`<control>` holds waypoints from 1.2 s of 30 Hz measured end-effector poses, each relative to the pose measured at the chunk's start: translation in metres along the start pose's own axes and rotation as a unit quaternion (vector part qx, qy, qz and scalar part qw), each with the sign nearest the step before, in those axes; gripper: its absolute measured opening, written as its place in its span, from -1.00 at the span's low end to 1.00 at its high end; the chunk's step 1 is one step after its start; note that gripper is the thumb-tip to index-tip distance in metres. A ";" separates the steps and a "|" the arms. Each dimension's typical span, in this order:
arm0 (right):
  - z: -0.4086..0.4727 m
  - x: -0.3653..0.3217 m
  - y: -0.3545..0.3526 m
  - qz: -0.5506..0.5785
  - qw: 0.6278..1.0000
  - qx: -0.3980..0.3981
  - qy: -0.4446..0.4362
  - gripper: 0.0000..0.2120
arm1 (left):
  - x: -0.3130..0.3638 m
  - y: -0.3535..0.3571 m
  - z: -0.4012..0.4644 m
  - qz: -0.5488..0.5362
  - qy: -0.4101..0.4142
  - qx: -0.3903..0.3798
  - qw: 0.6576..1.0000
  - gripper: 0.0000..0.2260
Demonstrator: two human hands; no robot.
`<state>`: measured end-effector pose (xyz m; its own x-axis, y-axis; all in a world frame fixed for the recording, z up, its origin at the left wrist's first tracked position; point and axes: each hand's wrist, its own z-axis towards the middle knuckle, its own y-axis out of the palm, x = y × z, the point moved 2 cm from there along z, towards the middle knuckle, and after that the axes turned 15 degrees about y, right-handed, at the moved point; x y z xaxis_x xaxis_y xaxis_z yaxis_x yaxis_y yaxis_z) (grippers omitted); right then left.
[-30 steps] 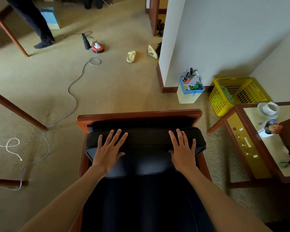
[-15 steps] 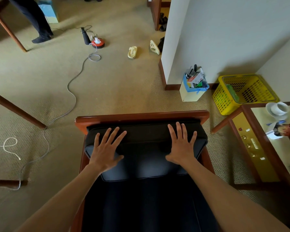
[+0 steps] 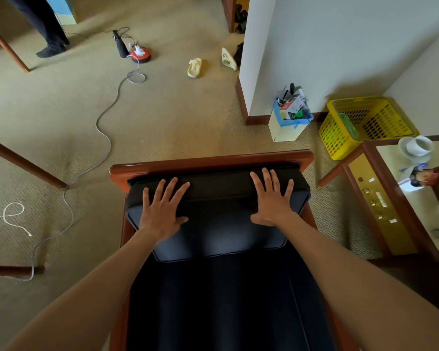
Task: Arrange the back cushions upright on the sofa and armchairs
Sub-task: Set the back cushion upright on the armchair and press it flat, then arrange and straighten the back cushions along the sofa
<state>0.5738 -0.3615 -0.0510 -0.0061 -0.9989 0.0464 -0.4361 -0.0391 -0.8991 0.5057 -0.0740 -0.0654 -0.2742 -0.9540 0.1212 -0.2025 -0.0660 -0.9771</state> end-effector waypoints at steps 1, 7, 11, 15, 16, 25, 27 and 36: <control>0.001 -0.001 -0.001 -0.008 1.000 -0.014 0.000 0.16 | 0.000 0.000 0.000 -0.001 -0.001 -0.009 1.000 -0.13; -0.009 -0.007 -0.029 -0.014 0.993 -0.121 0.010 -0.05 | 0.001 -0.031 0.002 -0.063 -0.006 -0.147 0.987 -0.22; -0.032 -0.022 -0.066 0.016 0.993 -0.115 -0.004 -0.31 | 0.018 -0.082 0.006 -0.117 -0.012 -0.089 0.989 -0.58; -0.067 -0.009 -0.127 0.112 0.992 -0.057 0.011 -0.56 | 0.055 -0.159 0.010 -0.123 0.005 0.001 0.992 -0.80; -0.076 -0.002 -0.144 0.125 0.991 -0.039 0.007 -0.60 | 0.066 -0.182 0.011 -0.122 0.012 0.016 0.992 -0.82; -0.193 0.132 -0.304 0.157 0.977 0.136 0.055 -0.64 | 0.227 -0.371 0.029 -0.088 0.189 0.114 0.971 -0.73; -0.236 0.181 -0.327 0.178 0.965 0.172 0.088 -0.69 | 0.280 -0.408 0.028 -0.080 0.221 0.140 0.962 -0.70; -0.481 0.437 -0.331 0.211 0.899 0.262 0.279 -0.64 | 0.586 -0.482 -0.037 -0.058 0.403 0.161 0.899 -0.61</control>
<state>0.2825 -0.7732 0.4763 -0.5863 -0.7646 -0.2677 0.1935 0.1887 -0.9628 0.4082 -0.5901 0.4828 -0.8874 -0.4218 0.1859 -0.0264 -0.3562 -0.9341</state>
